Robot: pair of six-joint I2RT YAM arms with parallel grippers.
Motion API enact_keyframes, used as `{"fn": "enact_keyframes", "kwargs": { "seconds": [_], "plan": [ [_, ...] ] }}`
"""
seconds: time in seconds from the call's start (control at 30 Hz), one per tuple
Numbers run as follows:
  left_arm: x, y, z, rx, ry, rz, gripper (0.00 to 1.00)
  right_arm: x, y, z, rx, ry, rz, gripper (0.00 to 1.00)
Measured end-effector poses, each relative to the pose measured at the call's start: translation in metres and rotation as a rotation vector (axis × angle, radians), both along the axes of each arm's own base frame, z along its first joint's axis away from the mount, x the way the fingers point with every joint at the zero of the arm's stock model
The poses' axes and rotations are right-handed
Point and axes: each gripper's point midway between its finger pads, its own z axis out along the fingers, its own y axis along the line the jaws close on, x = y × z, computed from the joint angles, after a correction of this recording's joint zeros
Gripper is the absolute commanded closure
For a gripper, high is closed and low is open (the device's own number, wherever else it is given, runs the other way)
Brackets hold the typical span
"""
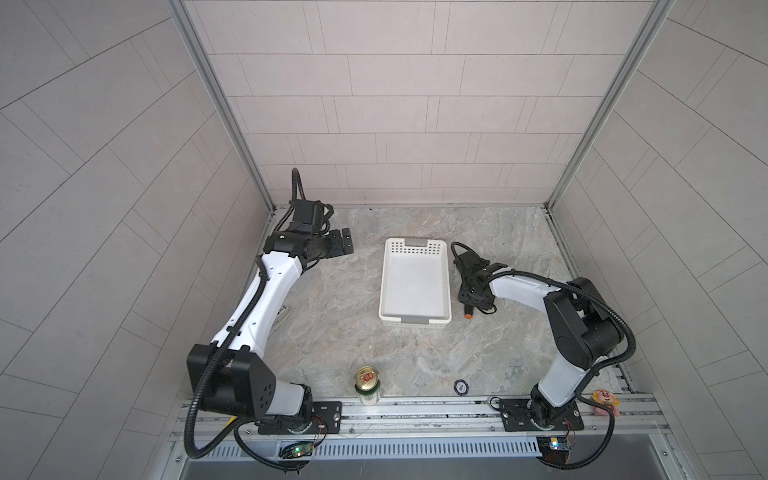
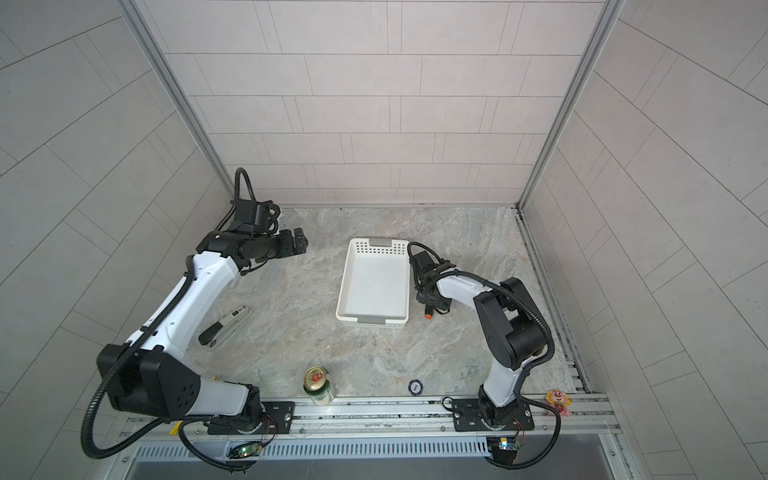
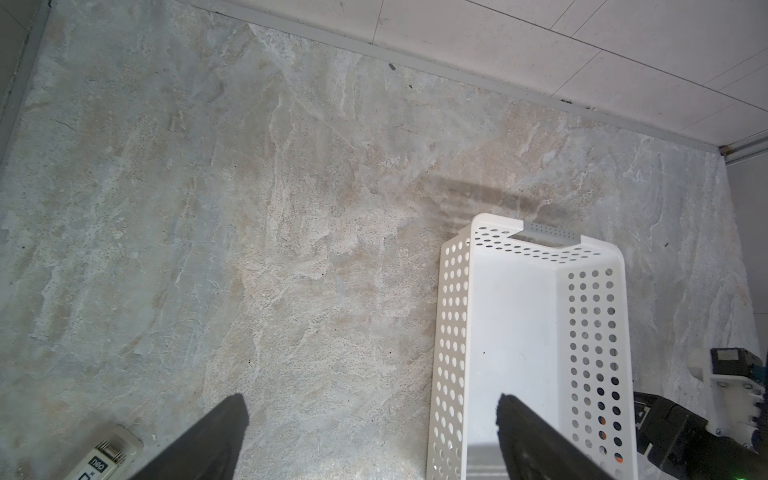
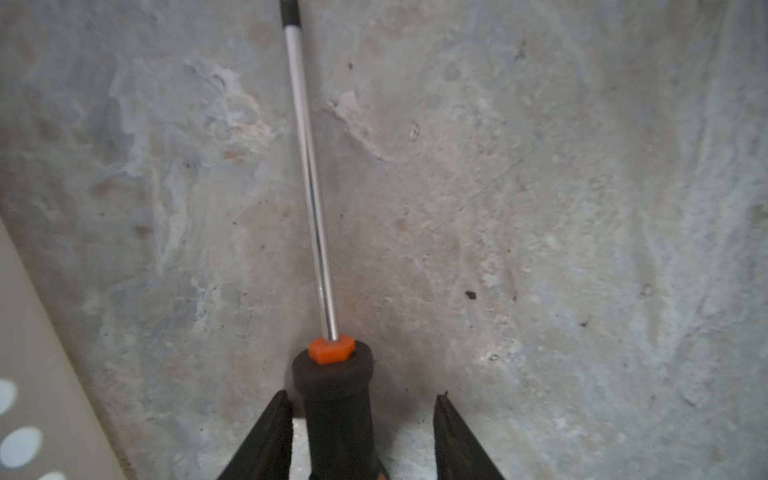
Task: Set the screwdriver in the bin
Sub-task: 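Lower the right gripper and close it on the black screwdriver handle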
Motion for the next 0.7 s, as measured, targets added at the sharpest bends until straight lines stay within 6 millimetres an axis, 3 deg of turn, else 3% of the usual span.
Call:
{"fn": "enact_keyframes", "kwargs": {
  "seconds": [0.47, 0.7],
  "plan": [
    [0.0006, 0.0037, 0.0000, 0.018, -0.003, 0.012, 0.00, 0.0044, 0.0050, -0.0019, 0.027, -0.022, 0.005, 0.67],
    [0.0007, 0.0047, -0.0002, 0.022, -0.003, 0.016, 0.00, 0.0035, 0.0035, -0.0019, 0.030, -0.033, 0.004, 0.68]
  ]
}}
